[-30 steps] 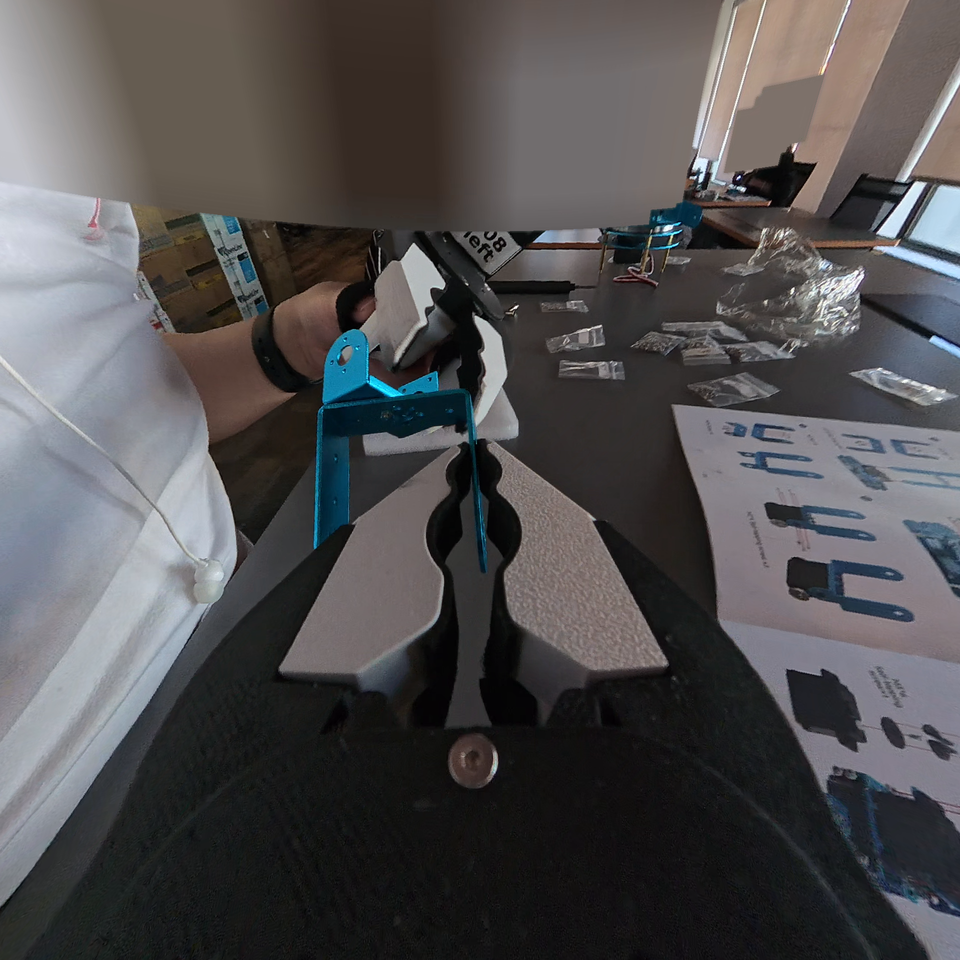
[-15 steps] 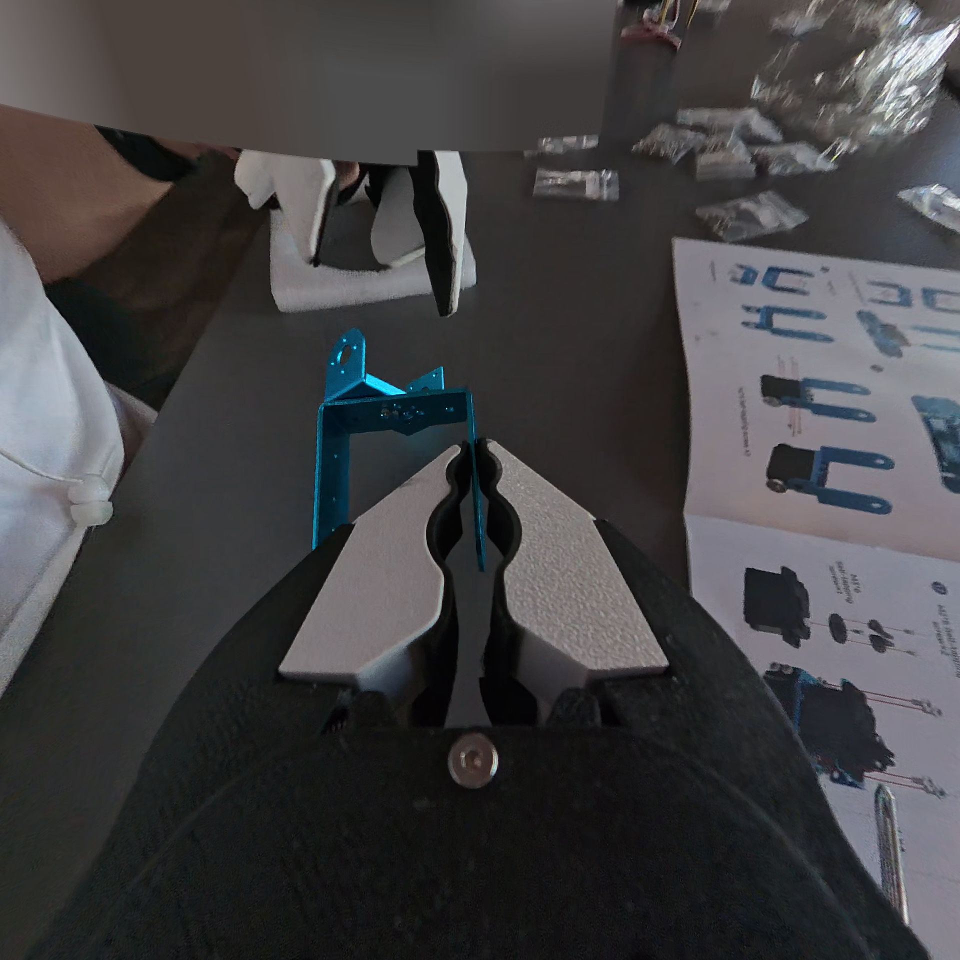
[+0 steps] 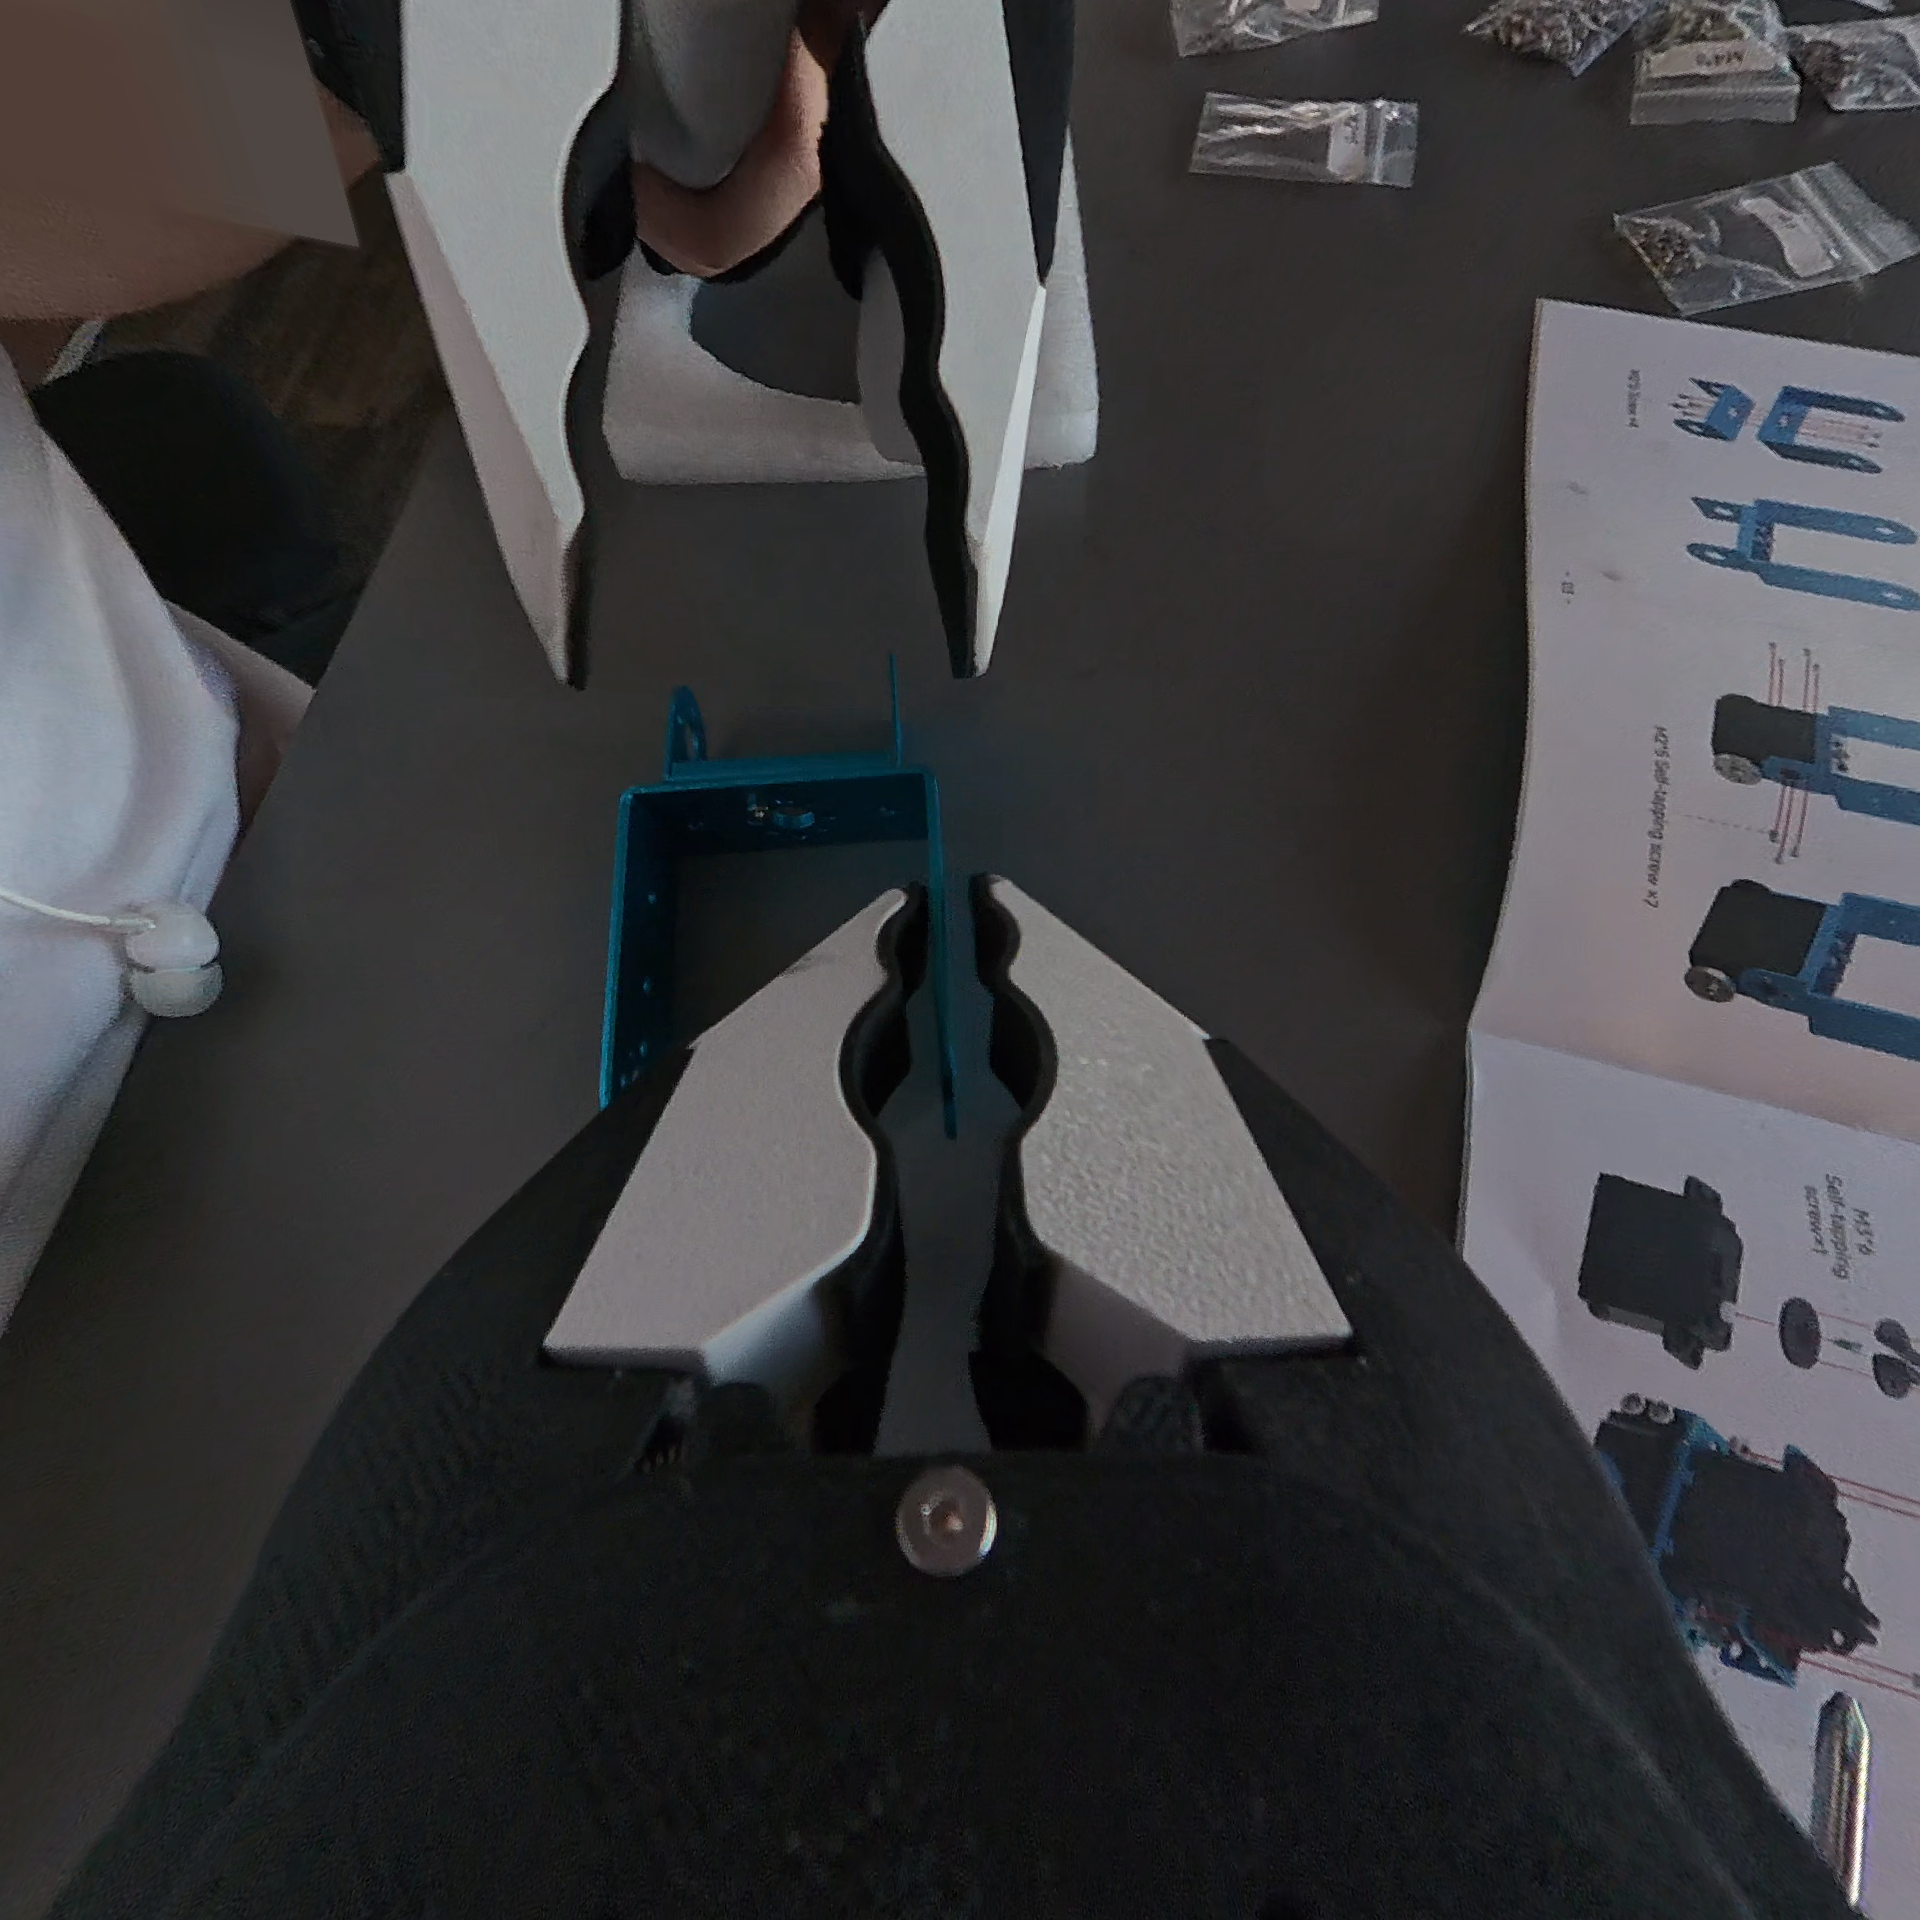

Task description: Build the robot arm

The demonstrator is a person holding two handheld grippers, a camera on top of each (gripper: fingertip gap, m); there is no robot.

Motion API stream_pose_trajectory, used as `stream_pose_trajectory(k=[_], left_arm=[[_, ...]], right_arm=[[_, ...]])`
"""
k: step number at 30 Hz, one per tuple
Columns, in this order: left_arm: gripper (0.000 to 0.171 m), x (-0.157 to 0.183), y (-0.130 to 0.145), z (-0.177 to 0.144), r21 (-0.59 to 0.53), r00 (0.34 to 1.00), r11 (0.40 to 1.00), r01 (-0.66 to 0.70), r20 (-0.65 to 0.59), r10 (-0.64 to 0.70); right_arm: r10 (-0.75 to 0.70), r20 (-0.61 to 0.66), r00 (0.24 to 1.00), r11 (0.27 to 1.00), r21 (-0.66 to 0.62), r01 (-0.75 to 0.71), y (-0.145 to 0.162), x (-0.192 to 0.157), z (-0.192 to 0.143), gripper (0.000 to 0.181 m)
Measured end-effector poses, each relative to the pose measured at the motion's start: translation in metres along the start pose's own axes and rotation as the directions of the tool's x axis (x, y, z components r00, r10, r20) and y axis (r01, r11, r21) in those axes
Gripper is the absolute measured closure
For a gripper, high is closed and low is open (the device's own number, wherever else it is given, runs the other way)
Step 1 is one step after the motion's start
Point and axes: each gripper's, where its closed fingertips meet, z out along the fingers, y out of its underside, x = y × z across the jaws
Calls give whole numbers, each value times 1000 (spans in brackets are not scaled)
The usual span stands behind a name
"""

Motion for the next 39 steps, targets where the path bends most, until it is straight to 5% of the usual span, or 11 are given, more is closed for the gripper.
stream_pose_trajectory(k=[8, 13, 17, 23, 28, 34, 39], left_arm=[[101, -3, -3, -6, -4, 993, 996, 92, 73, -92], [103, 10, -3, -11, -22, 978, 985, 171, 122, -167], [112, 26, -16, -7, 9, 951, 951, 309, 31, -309], [129, 28, -14, 7, -91, 849, 845, 526, 0, -529], [127, 11, -3, 10, -120, 837, 834, 538, 194, -512], [135, 12, -15, 21, -69, 774, 772, 632, 108, -624], [140, 5, -14, 25, -78, 779, 777, 625, 121, -615]], right_arm=[[69, 59, 996, 985, 155, -77, -14, -2, -19, 153], [148, 173, 974, 964, 194, -181, -2, -22, -47, 115], [108, 58, 992, 982, 152, -116, 14, -19, -53, 119], [57, 42, 997, 996, 61, -60, 22, -26, -41, 118], [48, 8, 999, 997, 55, -48, 22, -25, -38, 117], [66, 27, 997, 996, 61, -68, 20, -26, -37, 119], [46, 26, 999, 997, 55, -47, 20, -28, -36, 123]])
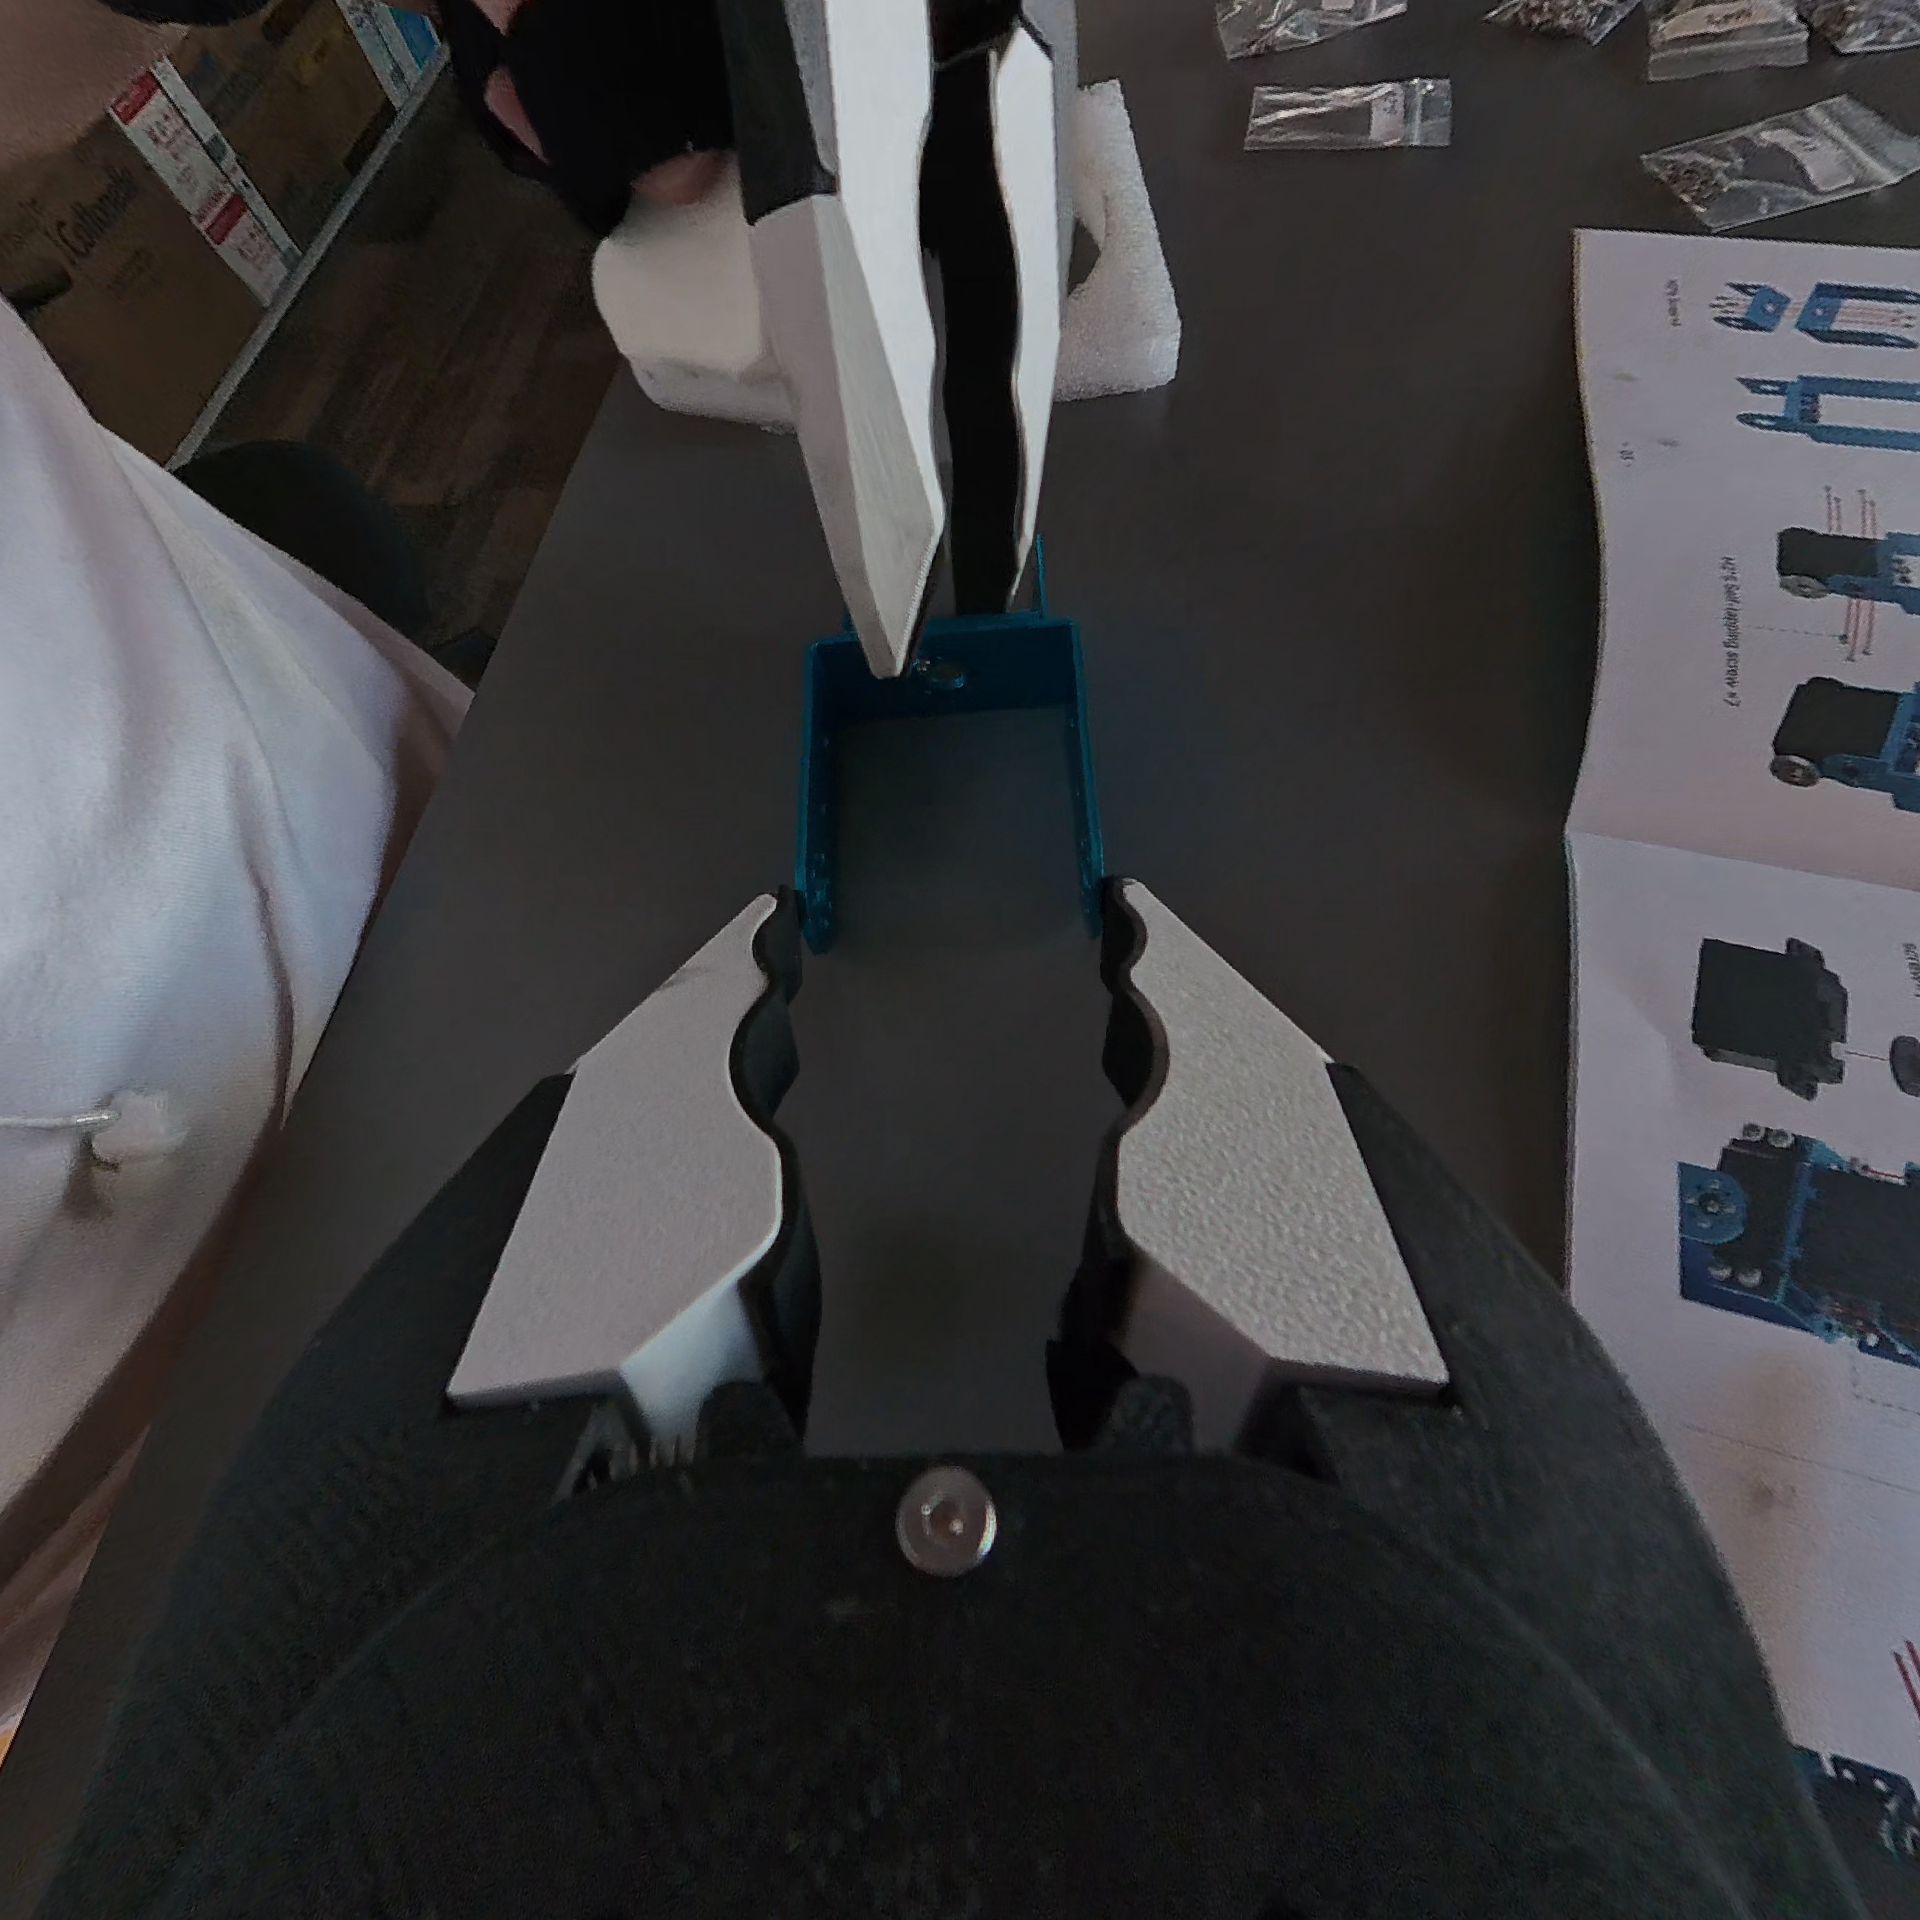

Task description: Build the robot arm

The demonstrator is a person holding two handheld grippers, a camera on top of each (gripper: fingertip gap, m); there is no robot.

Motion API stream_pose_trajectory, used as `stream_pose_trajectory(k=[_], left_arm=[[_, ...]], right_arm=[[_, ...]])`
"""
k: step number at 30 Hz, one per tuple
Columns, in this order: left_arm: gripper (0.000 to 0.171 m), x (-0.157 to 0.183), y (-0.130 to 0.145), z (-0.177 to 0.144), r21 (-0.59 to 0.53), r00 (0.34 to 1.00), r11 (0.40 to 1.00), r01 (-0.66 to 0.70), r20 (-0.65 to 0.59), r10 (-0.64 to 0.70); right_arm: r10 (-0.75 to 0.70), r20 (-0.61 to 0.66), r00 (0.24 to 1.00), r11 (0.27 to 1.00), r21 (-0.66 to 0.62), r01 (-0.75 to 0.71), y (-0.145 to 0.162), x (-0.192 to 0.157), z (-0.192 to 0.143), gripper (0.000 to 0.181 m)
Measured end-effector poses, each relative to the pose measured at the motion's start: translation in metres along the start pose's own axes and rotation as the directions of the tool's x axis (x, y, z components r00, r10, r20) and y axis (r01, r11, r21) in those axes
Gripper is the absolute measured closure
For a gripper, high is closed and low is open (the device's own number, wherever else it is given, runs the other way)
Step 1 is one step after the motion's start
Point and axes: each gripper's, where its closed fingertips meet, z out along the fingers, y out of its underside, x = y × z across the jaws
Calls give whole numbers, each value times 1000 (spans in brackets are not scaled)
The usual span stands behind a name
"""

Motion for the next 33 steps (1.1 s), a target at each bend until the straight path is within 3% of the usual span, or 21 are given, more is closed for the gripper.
stream_pose_trajectory(k=[5, 8, 10, 14, 17, 19, 23, 28, 32, 33], left_arm=[[139, 1, -7, -7, 25, 999, 1000, 2, -39, -1], [138, 1, -8, -33, 96, 999, 995, -30, -24, 33], [137, -5, -12, -62, 194, 994, 975, -105, 51, 97], [129, -20, -22, -141, 430, 921, 831, -354, 316, 229], [119, -25, -17, -179, 523, 888, 732, -437, 381, 258], [116, -26, -10, -188, 565, 900, 706, -428, 340, 274], [115, -44, 1, -190, 576, 909, 704, -416, 299, 292], [115, -67, 15, -186, 530, 894, 720, -448, 283, 348], [116, -83, 26, -184, 516, 889, 726, -455, 215, 404], [117, -86, 29, -185, 513, 887, 727, -457, 199, 417]], right_arm=[[11, -5, 1000, 1000, 24, -11, -1, 1, -5, 119], [30, 1, 1000, 998, 60, -30, -4, 1, -9, 118], [46, -3, 999, 994, 95, -45, -9, 5, -12, 119], [18, -94, 995, 994, 113, -7, -16, 26, -13, 130], [-115, -155, 981, 988, 87, 130, -26, 30, -11, 155], [-183, -189, 965, 983, -1, 186, -25, 33, -7, 156], [-189, -134, 973, 973, -160, 167, -29, 31, 10, 155], [-264, -31, 964, 852, -476, 218, -21, 29, 26, 155], [-243, 33, 969, 759, -617, 211, -10, 28, 37, 154], [-219, 28, 975, 767, -613, 189, -13, 28, 41, 155]])
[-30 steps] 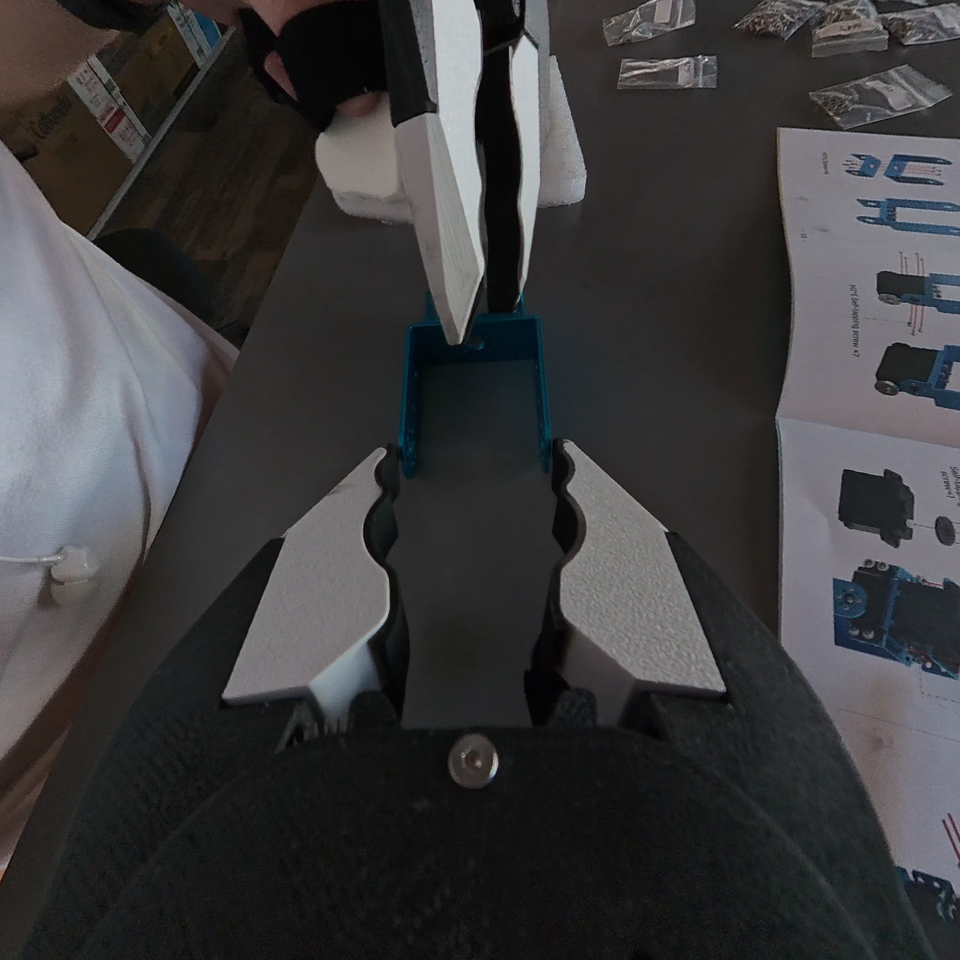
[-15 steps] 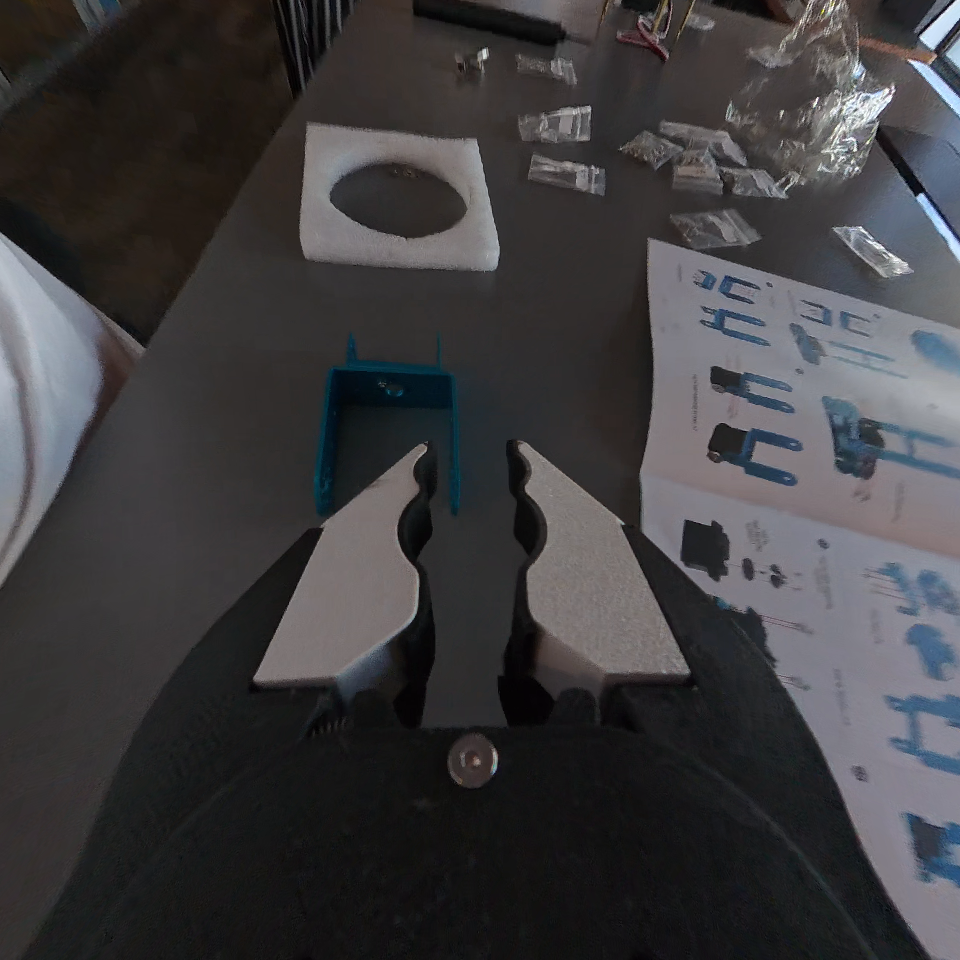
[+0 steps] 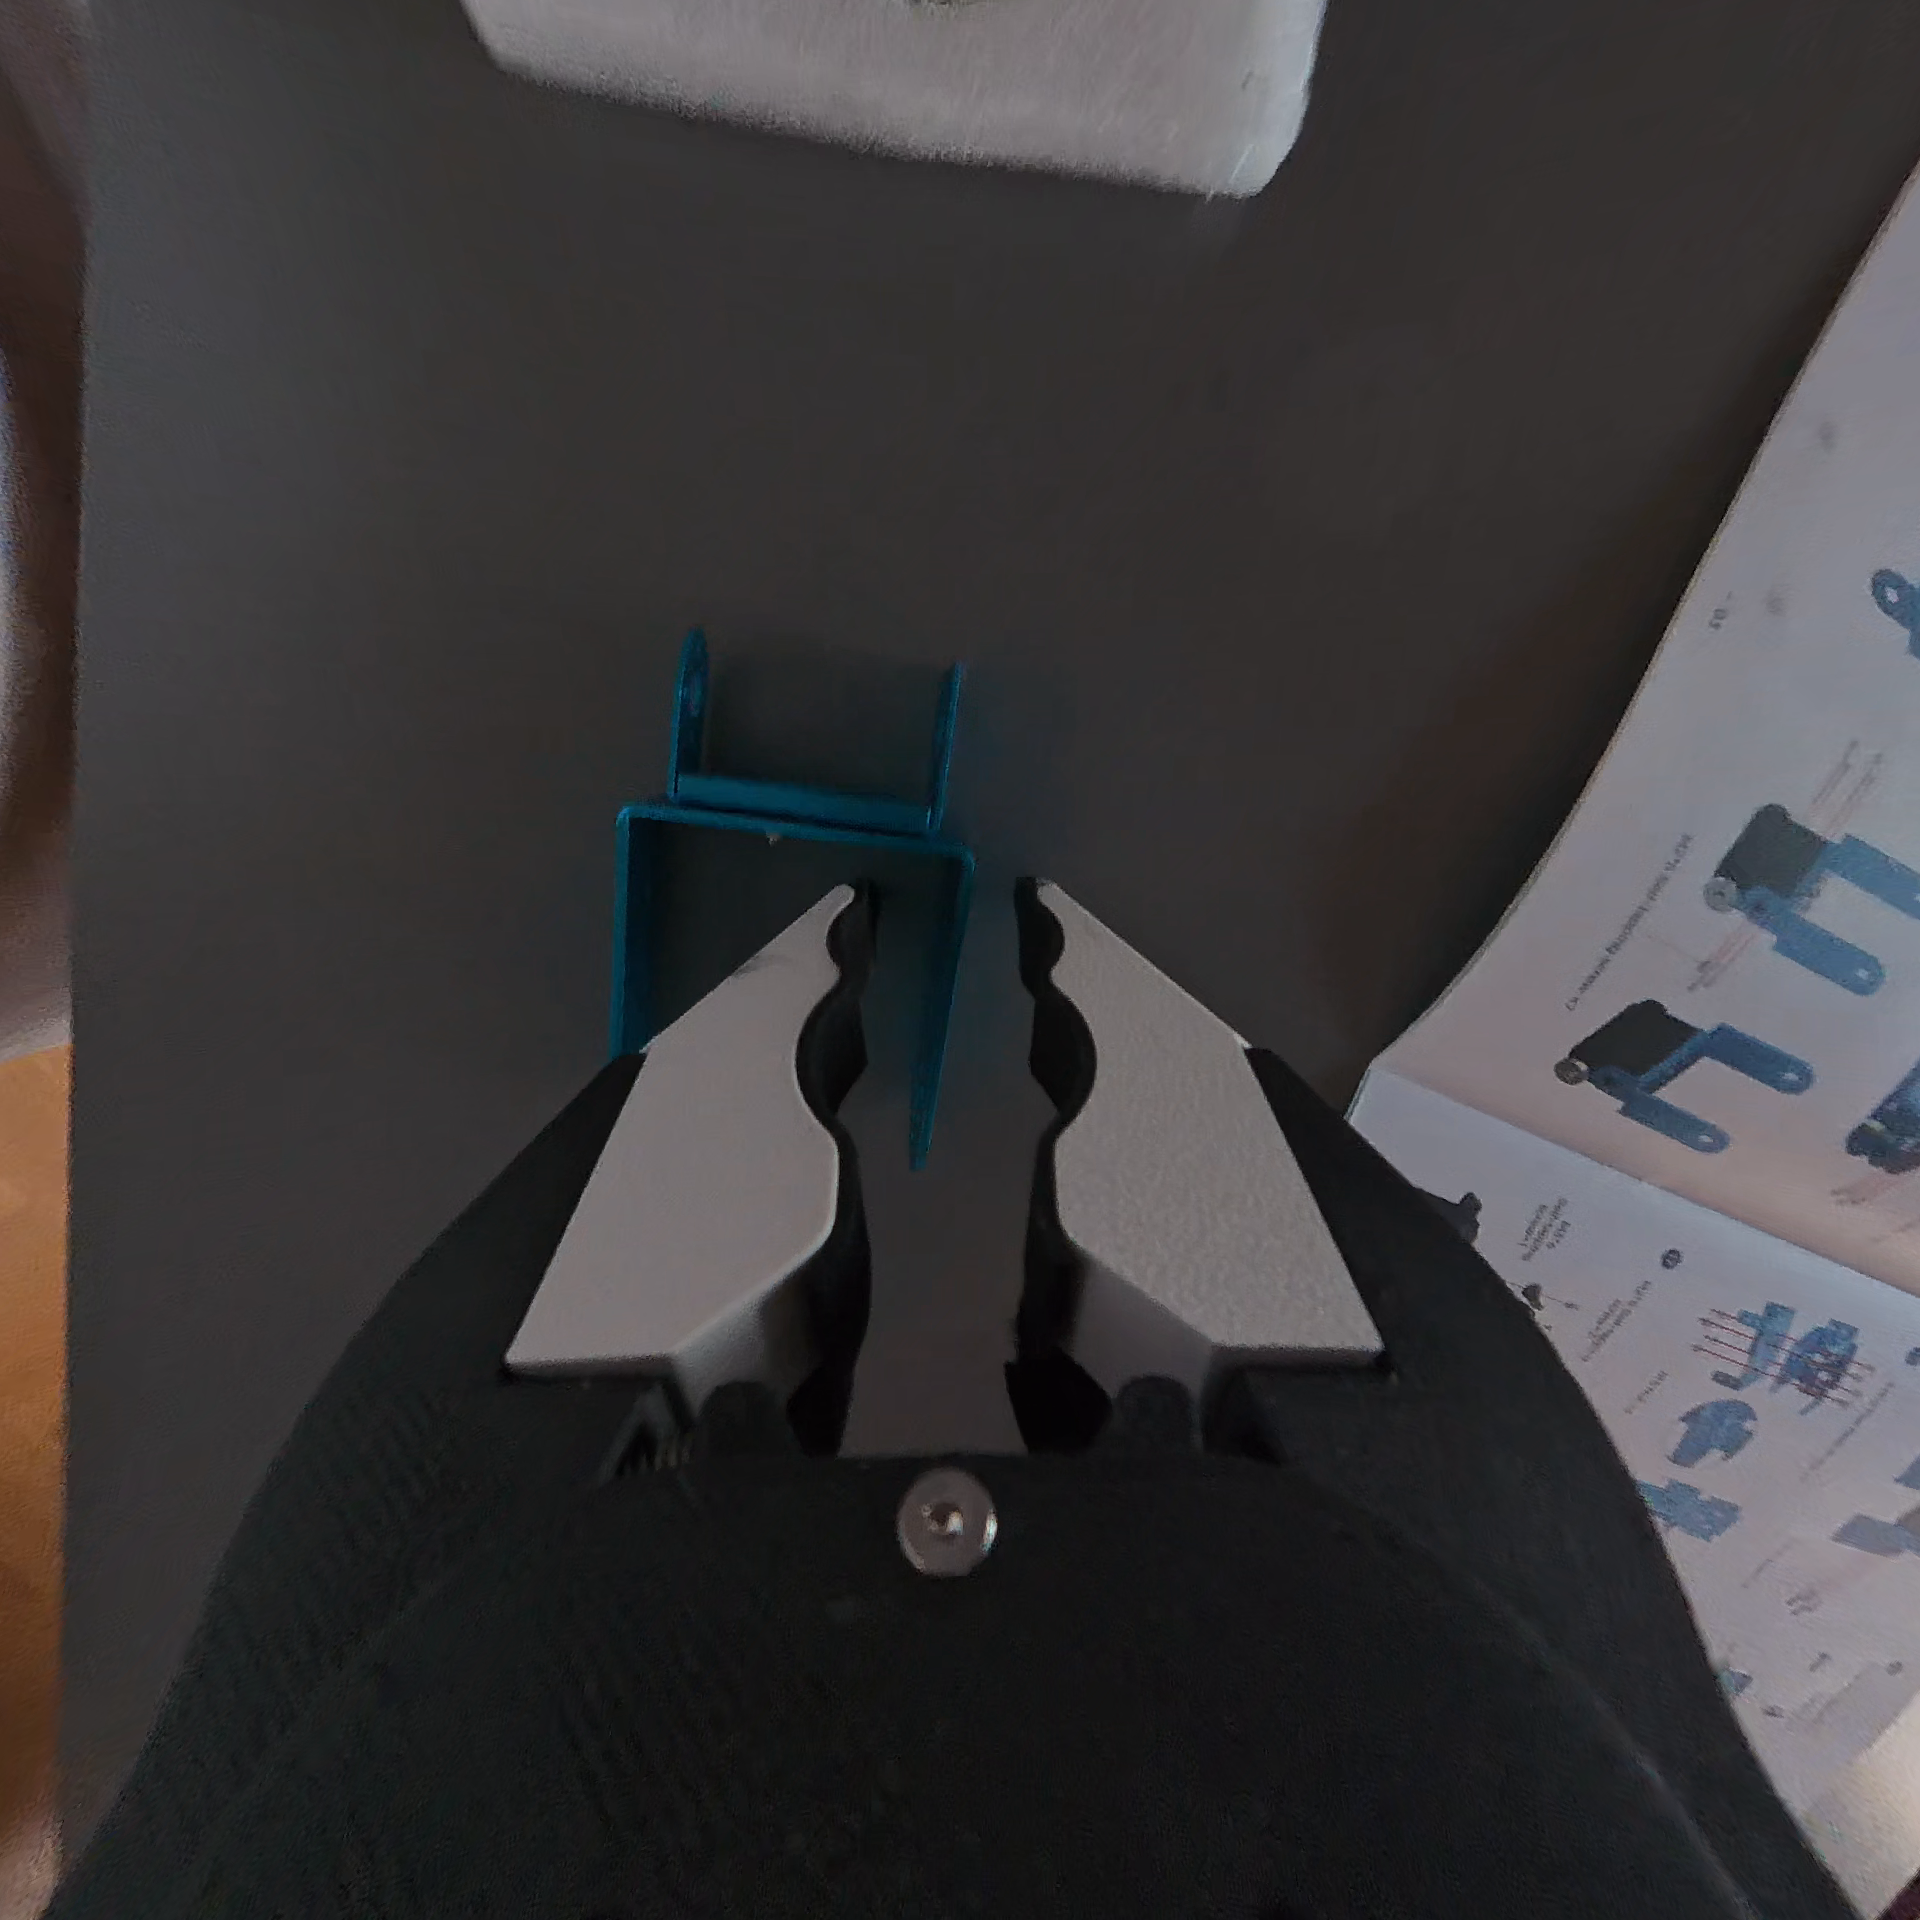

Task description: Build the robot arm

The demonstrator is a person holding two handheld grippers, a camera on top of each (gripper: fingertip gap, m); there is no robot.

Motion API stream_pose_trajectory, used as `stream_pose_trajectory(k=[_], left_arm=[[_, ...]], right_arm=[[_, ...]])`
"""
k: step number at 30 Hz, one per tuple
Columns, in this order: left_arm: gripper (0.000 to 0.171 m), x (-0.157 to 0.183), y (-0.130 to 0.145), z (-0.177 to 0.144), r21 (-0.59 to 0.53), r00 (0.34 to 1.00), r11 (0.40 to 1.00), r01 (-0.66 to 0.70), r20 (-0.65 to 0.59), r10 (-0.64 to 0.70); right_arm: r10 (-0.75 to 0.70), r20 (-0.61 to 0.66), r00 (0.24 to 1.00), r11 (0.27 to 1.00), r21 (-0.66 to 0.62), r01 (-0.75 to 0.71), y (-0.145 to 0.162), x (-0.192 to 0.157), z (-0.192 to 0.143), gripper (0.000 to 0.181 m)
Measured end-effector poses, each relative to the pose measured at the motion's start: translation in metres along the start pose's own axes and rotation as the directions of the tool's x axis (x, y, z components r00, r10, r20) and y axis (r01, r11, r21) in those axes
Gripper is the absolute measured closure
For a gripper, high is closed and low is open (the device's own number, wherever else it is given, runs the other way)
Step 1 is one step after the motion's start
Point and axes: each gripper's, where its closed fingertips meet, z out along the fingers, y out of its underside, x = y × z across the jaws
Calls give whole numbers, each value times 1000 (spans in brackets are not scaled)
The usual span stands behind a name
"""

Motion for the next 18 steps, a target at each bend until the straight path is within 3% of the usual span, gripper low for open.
stream_pose_trajectory(k=[2, 4, 6, 10, 14, 18], left_arm=[[118, -2, 4, -6, -4, 999, 1000, -20, -30, 20], [118, -8, 8, -12, -12, 999, 999, -44, -30, 44], [119, -14, 11, -17, -29, 999, 999, -43, -32, 42], [119, -19, 9, -27, -25, 998, 999, -41, -58, 40], [120, -21, 4, -26, -19, 998, 999, -33, -52, 32], [120, -2, -9, -11, 12, 994, 1000, -9, -108, 11]], right_arm=[[49, 24, 999, 998, -42, -48, 2, 1, 2, 158], [117, 61, 991, 993, -20, -116, 0, -1, 3, 180], [152, 51, 987, 988, 30, -154, -3, 1, 3, 181], [213, -22, 977, 951, 234, -202, -13, 6, 3, 181], [290, -93, 952, 823, 532, -199, -32, 15, -14, 181], [320, -157, 934, 744, 652, -146, -41, 17, -22, 181]])
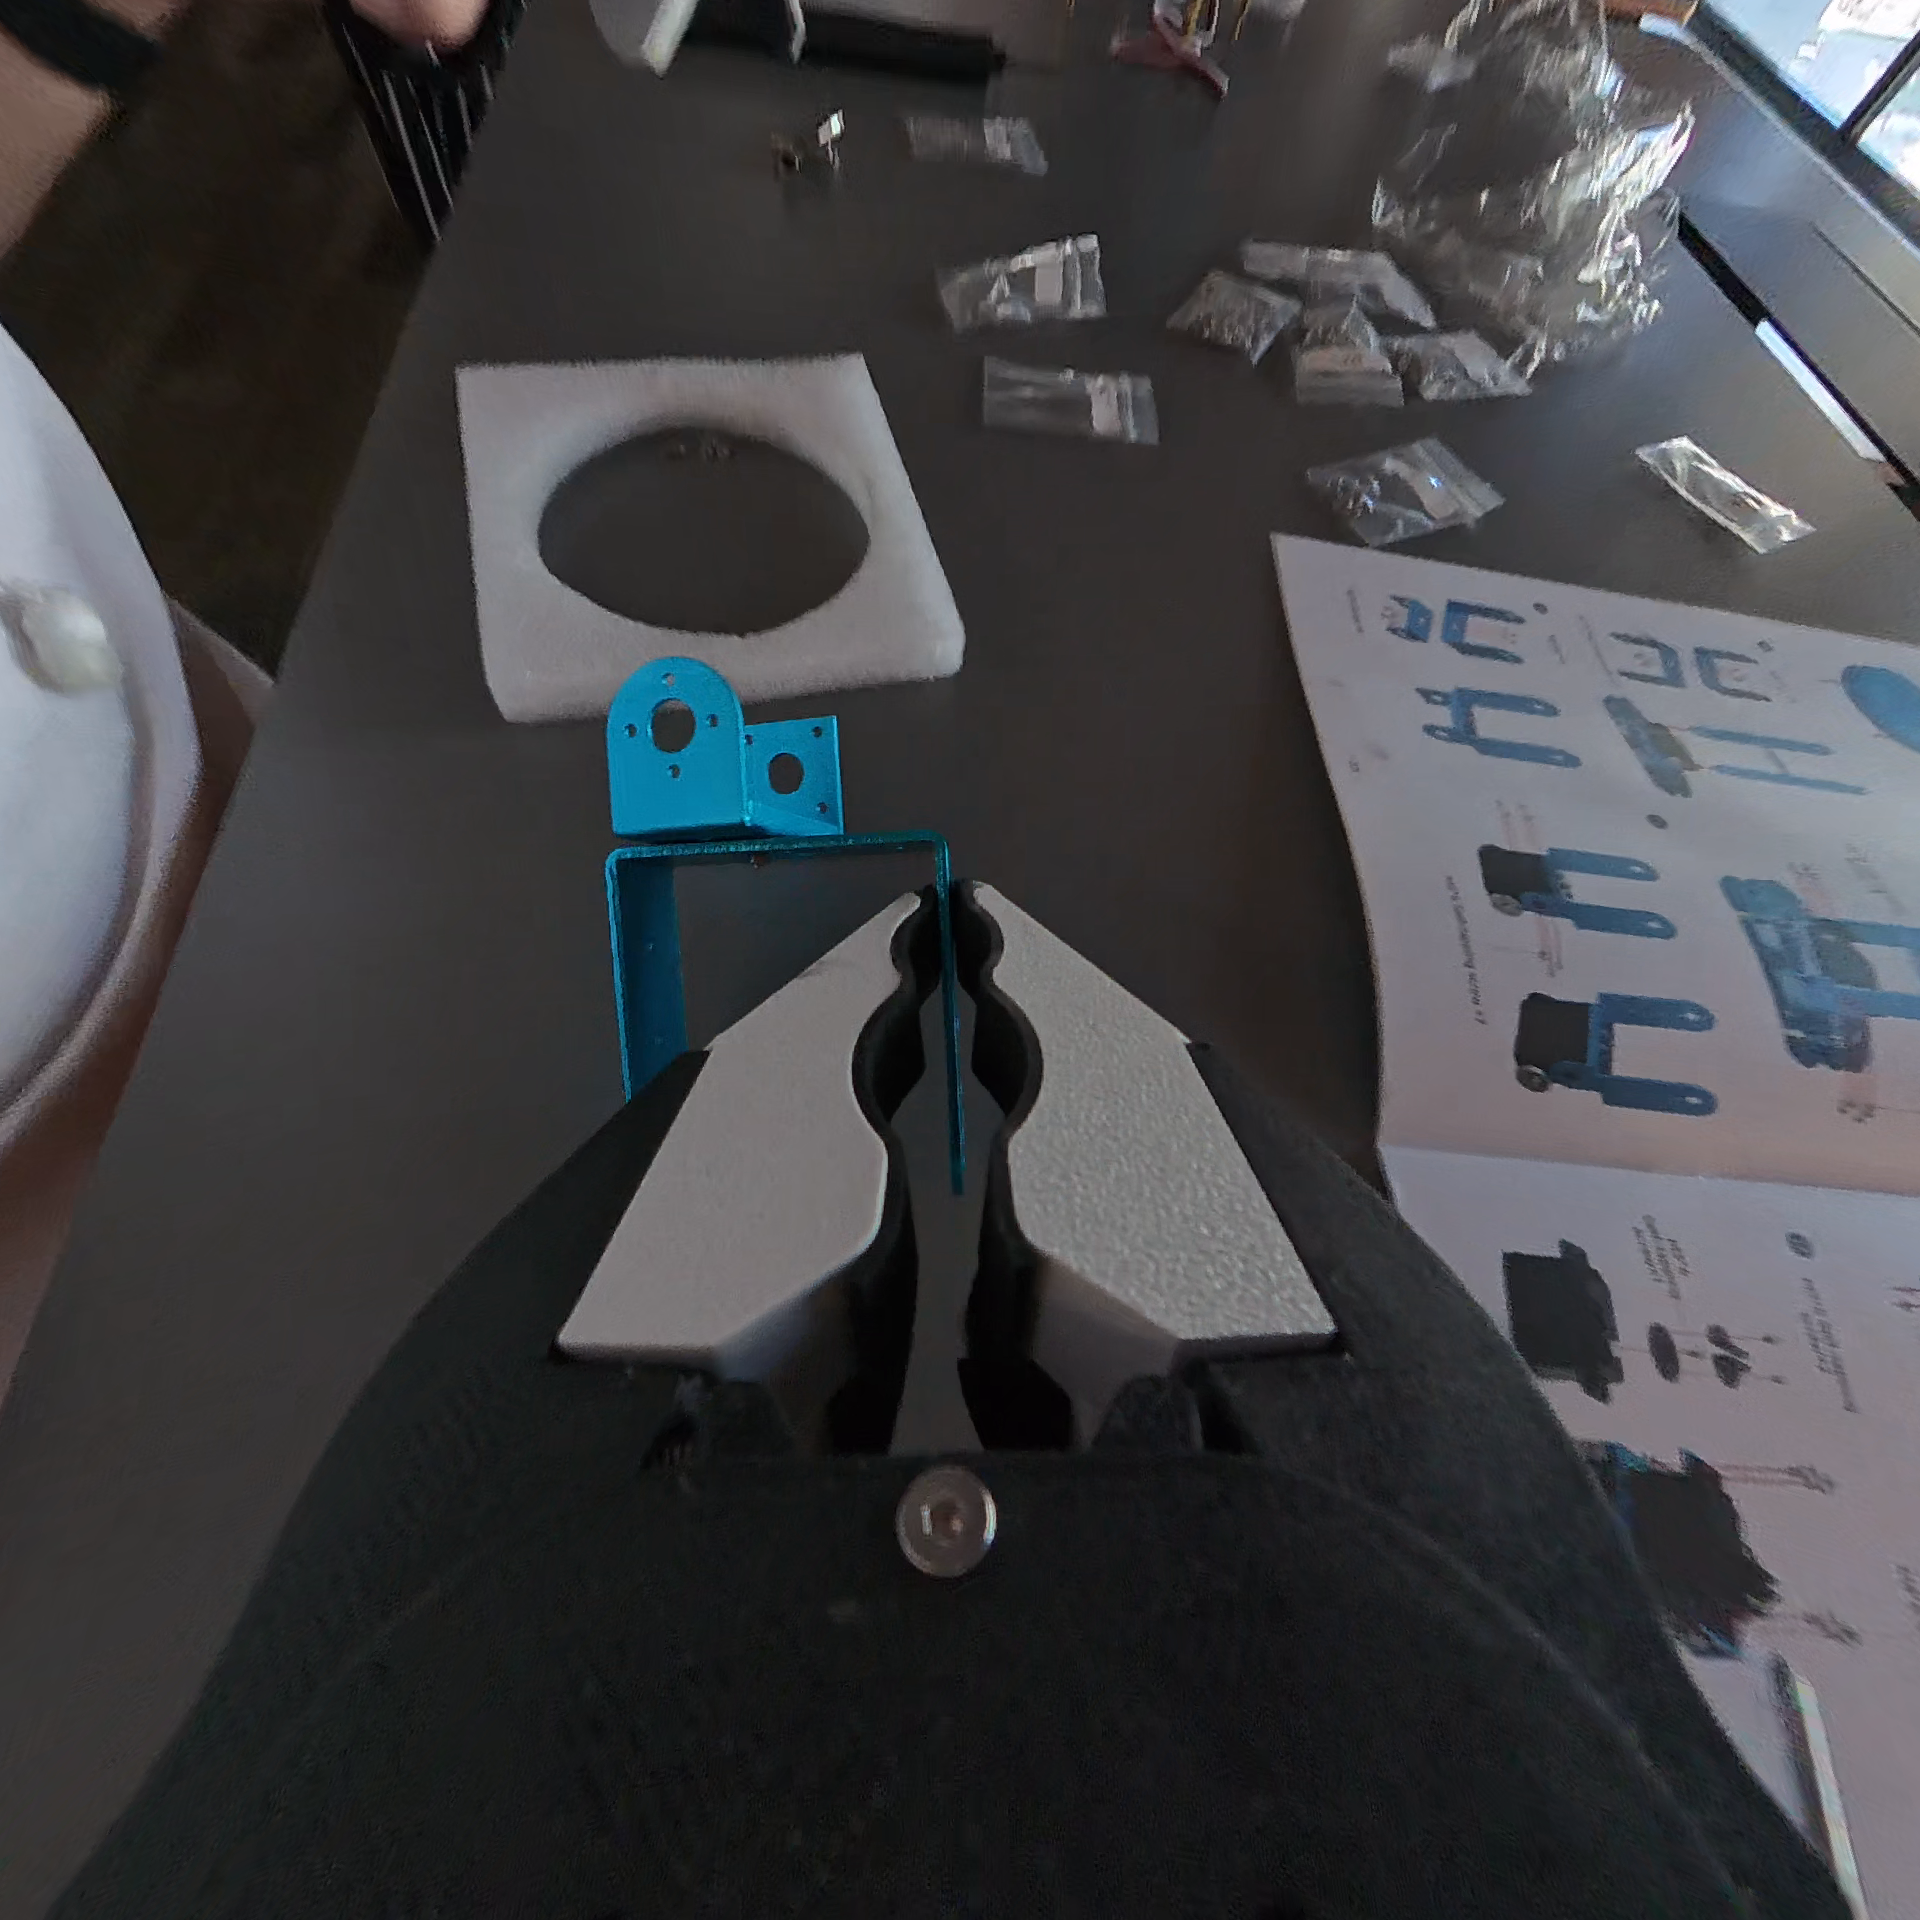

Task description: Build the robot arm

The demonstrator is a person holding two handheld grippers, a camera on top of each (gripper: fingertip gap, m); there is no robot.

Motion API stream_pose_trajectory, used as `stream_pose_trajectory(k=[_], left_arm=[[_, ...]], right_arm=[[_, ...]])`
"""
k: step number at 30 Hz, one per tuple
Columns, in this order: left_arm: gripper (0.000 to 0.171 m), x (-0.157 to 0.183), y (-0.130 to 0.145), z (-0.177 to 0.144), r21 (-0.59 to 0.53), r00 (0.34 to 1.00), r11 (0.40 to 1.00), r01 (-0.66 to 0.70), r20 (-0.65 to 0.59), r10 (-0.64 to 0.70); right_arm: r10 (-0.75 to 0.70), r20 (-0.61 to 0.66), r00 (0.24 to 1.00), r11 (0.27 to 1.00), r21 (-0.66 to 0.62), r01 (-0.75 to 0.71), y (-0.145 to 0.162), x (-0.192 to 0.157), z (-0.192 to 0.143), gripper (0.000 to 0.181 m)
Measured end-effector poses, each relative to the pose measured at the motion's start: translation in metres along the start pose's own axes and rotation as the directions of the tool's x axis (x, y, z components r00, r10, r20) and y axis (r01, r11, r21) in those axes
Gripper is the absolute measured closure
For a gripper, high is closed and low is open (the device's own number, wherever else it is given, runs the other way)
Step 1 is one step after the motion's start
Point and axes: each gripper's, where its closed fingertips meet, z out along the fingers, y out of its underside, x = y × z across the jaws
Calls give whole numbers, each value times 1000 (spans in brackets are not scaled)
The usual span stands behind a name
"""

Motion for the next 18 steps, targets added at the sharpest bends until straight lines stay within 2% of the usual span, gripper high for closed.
stream_pose_trajectory(k=[4, 7, 9, 12, 15, 18], left_arm=[[120, 20, -1, 30, -33, 998, 998, 46, -38, -47], [122, 44, -2, 48, -39, 988, 993, 111, -107, -115], [124, 61, -6, 59, -39, 978, 990, 134, -156, -138], [127, 77, -13, 76, -62, 975, 990, 125, -180, -134], [128, 85, -30, 85, -56, 974, 991, 124, -185, -132], [128, 88, -44, 84, -50, 976, 990, 129, -170, -136]], right_arm=[[117, 79, 990, 987, 104, -125, -12, -9, 3, 181], [234, 144, 962, 941, 216, -261, -33, -9, -3, 181], [317, 236, 919, 871, 311, -381, -53, -10, -12, 181], [374, 387, 843, 727, 441, -525, -81, -11, -29, 181], [386, 492, 780, 599, 510, -618, -96, -10, -41, 181], [387, 591, 708, 498, 512, -700, -106, -7, -47, 181]])
